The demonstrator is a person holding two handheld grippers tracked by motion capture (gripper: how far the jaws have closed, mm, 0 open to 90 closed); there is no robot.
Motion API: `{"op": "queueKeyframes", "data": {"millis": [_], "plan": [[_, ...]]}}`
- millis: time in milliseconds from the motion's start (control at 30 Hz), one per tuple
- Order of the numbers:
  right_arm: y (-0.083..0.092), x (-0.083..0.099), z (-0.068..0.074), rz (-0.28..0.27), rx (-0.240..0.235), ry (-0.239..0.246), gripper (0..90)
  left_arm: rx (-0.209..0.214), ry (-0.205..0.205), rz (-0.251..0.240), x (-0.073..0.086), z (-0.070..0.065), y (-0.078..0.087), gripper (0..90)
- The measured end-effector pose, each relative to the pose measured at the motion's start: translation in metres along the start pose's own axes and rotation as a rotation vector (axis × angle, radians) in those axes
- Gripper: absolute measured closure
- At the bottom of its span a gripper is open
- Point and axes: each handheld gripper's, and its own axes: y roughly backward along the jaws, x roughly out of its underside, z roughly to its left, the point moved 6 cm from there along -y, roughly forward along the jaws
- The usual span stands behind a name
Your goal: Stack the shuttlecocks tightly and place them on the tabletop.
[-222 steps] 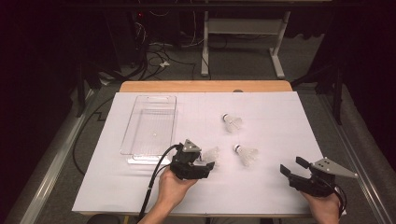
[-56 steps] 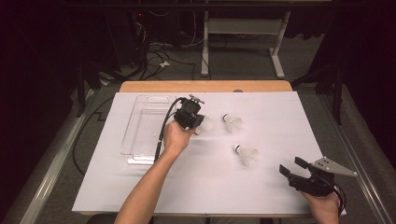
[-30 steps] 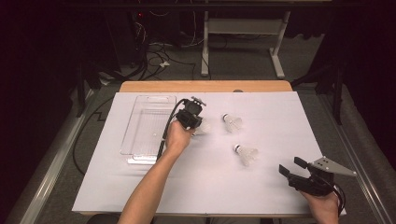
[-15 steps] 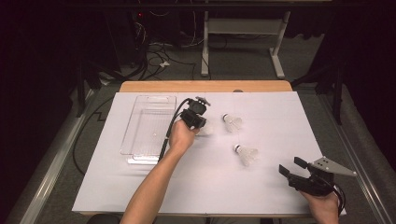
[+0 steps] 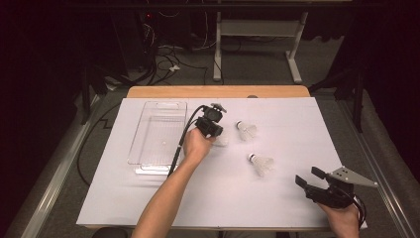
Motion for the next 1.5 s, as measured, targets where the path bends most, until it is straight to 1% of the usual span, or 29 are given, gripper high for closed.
{"op": "queueKeyframes", "data": {"millis": [200, 300, 367, 533, 667, 767, 933, 1033, 1133, 1300, 1500], "plan": [[0.000, 0.000, 0.000, 0.000, -0.001, -0.001, 27.4, 0.010, 0.003, -0.001, -0.001, -0.005, -0.007, 84.1], [0.000, 0.000, 0.000, -0.001, -0.001, -0.001, 27.4, 0.009, 0.004, -0.002, -0.002, -0.006, -0.008, 84.1], [0.000, 0.000, 0.000, 0.000, -0.003, 0.000, 27.5, 0.015, 0.014, -0.003, -0.002, -0.007, -0.010, 83.5], [0.000, 0.000, 0.000, -0.001, -0.003, 0.003, 27.4, 0.014, 0.015, -0.004, -0.003, -0.008, -0.012, 81.6], [0.000, 0.000, 0.000, 0.000, -0.003, 0.000, 27.5, 0.015, 0.019, 0.000, -0.002, -0.008, -0.014, 76.3], [0.000, 0.000, 0.000, 0.000, -0.003, 0.000, 27.4, 0.011, 0.027, -0.003, -0.002, -0.007, -0.015, 69.2], [0.000, 0.000, 0.000, 0.000, -0.003, 0.000, 27.5, 0.009, 0.028, -0.004, -0.002, -0.006, -0.014, 65.5], [0.000, 0.000, 0.000, 0.001, -0.004, -0.001, 27.5, 0.008, 0.028, -0.009, -0.003, -0.006, -0.013, 61.0], [0.000, 0.000, 0.000, 0.000, -0.004, 0.000, 27.4, 0.014, 0.034, -0.011, -0.002, -0.006, -0.012, 58.3], [-0.001, 0.000, 0.000, 0.003, -0.004, 0.002, 27.5, 0.017, 0.038, 0.002, -0.001, -0.006, -0.011, 54.9], [-0.001, 0.000, 0.001, 0.004, -0.003, 0.001, 27.5, 0.017, 0.041, 0.004, 0.000, -0.005, -0.010, 53.1]]}}
